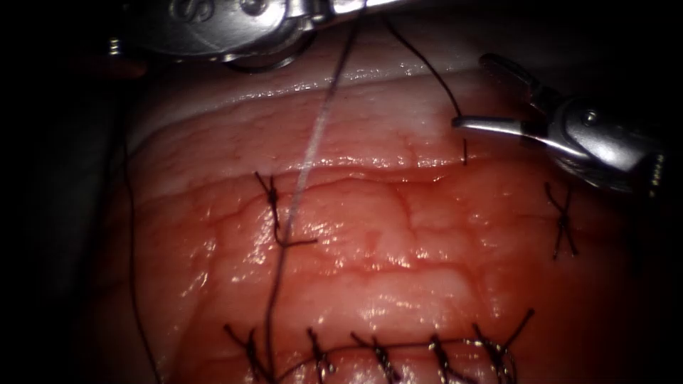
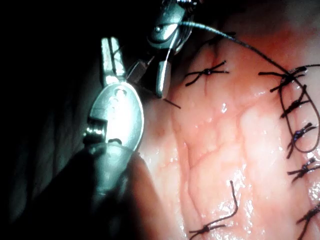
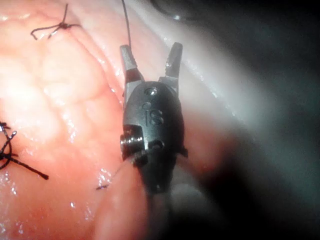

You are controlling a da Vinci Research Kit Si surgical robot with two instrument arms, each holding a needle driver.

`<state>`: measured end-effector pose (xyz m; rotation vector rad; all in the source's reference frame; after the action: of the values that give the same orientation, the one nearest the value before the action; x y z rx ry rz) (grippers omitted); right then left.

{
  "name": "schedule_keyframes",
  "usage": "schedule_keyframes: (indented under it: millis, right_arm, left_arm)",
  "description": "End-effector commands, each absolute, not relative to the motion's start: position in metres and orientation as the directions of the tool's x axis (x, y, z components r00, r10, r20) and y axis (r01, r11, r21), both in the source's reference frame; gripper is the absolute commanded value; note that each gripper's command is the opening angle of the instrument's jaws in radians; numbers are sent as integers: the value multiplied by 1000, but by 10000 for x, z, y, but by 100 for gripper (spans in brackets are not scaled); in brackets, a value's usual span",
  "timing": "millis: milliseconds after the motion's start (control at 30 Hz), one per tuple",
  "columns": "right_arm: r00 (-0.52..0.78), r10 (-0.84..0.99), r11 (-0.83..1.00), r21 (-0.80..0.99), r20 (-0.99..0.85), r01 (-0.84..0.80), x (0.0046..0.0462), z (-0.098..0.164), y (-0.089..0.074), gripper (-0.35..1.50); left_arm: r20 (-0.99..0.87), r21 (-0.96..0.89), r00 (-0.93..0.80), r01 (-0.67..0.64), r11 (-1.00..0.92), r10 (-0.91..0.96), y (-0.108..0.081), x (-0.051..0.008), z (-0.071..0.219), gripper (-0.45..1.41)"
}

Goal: Wound Closure
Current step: Release thread from left gripper

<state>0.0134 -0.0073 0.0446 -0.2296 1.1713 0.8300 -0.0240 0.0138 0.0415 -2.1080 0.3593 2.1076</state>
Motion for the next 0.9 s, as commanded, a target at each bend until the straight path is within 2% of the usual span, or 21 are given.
schedule_keyframes:
  millis: [33, 200, 400, 433, 467, 567, 600, 633, 700, 900]
  right_arm:
    - [146, 448, 686, 235, -882, -688, 130, 450, -69, 89]
    - [169, 444, 663, 196, -880, -722, 111, 449, -63, 81]
    - [195, 445, 655, 169, -874, -737, 98, 448, -59, 84]
    - [205, 445, 653, 158, -872, -741, 95, 448, -56, 84]
    - [274, 418, 660, 82, -866, -747, 86, 446, -48, 84]
    - [312, 404, 668, 44, -860, -743, 78, 444, -39, 89]
    - [328, 411, 676, 42, -851, -736, 65, 440, -28, 108]
    - [328, 411, 676, 42, -851, -736, 65, 440, -28, 108]
    - [334, 416, 684, 49, -846, -728, 54, 435, -24, 128]
    - [397, 430, 727, 50, -811, -685, 43, 431, -24, 116]
  left_arm:
    - [-997, 75, -17, -267, -961, -74, 144, -255, 423, -45]
    - [-994, 104, -62, -275, -956, -90, 155, -320, 457, -45]
    - [-990, 129, -93, -254, -959, -108, 156, -362, 490, -45]
    - [-988, 139, -96, -243, -960, -119, 151, -369, 498, -45]
    - [-988, 137, -101, -213, -967, -117, 132, -382, 517, -45]
    - [-988, 130, -106, -196, -972, -111, 117, -385, 527, -45]
    - [-985, 136, -130, -180, -974, -114, 95, -382, 540, -45]
    - [-985, 136, -130, -180, -974, -114, 95, -382, 540, -45]
    - [-984, 126, -144, -172, -977, -101, 77, -374, 551, -45]
    - [-984, 108, -158, -150, -983, -84, 38, -362, 565, -45]
